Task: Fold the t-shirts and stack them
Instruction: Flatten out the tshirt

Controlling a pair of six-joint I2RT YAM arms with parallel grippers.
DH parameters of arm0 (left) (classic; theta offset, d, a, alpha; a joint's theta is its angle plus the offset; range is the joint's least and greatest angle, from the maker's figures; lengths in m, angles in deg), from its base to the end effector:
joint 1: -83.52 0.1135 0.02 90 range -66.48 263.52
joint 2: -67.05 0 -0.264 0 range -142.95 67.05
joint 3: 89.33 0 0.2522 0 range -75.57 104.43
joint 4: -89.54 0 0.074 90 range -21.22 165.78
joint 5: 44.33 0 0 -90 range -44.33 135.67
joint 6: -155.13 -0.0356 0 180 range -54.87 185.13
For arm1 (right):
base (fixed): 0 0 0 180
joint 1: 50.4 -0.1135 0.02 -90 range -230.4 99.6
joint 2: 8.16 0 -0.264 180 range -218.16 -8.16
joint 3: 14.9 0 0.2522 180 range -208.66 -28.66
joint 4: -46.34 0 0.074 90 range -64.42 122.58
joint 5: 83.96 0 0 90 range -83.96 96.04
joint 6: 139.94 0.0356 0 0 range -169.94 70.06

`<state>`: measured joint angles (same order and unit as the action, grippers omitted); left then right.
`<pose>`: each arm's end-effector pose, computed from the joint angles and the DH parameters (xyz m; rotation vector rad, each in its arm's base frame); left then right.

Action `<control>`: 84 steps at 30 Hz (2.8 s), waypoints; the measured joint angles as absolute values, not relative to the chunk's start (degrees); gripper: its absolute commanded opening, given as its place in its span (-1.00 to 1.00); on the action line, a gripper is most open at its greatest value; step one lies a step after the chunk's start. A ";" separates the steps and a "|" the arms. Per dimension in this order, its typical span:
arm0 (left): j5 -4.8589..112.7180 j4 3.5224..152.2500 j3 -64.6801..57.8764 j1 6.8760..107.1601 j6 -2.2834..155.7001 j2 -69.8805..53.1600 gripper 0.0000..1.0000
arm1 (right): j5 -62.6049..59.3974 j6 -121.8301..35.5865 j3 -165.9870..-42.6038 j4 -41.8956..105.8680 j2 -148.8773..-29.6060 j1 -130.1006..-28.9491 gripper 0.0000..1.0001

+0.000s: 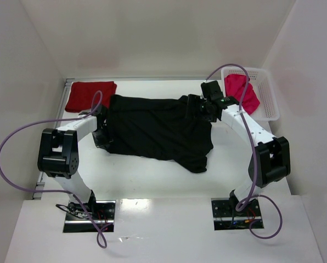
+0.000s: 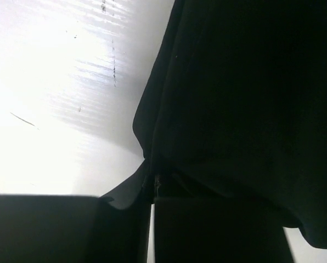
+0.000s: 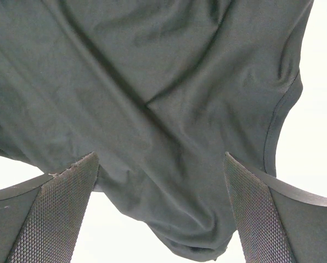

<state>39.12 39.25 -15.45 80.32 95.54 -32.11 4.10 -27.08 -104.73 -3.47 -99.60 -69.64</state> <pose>0.3171 -0.0137 0.1605 -0.6947 2.7820 0.0521 0.3273 0.1155 0.2847 0.0642 2.5012 0.3541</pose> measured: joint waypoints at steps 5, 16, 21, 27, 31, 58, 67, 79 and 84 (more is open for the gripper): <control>40.04 35.51 -15.43 80.32 95.56 -30.73 -1.00 | 4.10 -27.35 -104.80 -3.49 -99.60 -69.64 1.00; 41.81 21.00 -9.42 79.46 95.37 -21.51 -1.00 | 4.10 -27.35 -104.71 -3.49 -98.46 -69.64 1.00; 42.44 14.99 -8.83 79.44 95.61 -20.06 -1.00 | 4.10 -27.33 -104.19 -3.56 -97.54 -69.64 1.00; 43.38 10.27 -9.53 78.96 98.80 -13.09 -1.00 | 4.08 -27.28 -104.08 -3.67 -97.52 -69.64 1.00; 43.38 8.74 -12.15 78.68 100.26 -11.10 0.01 | 3.88 -27.30 -104.03 -3.67 -97.52 -69.64 1.00; 39.34 41.19 -2.36 83.77 102.73 -36.94 0.75 | 5.48 -29.03 -110.68 0.07 -107.31 -69.64 1.00; 37.83 49.15 -2.51 85.58 102.60 -39.54 0.65 | 5.70 -29.12 -110.81 0.46 -109.39 -69.64 1.00; 37.40 51.40 -3.21 86.13 101.64 -42.34 -0.06 | 6.29 -29.21 -110.94 0.46 -109.44 -69.64 1.00; 37.46 52.03 -3.89 86.33 101.33 -41.97 -0.11 | 6.27 -29.18 -110.96 0.48 -109.44 -69.64 1.00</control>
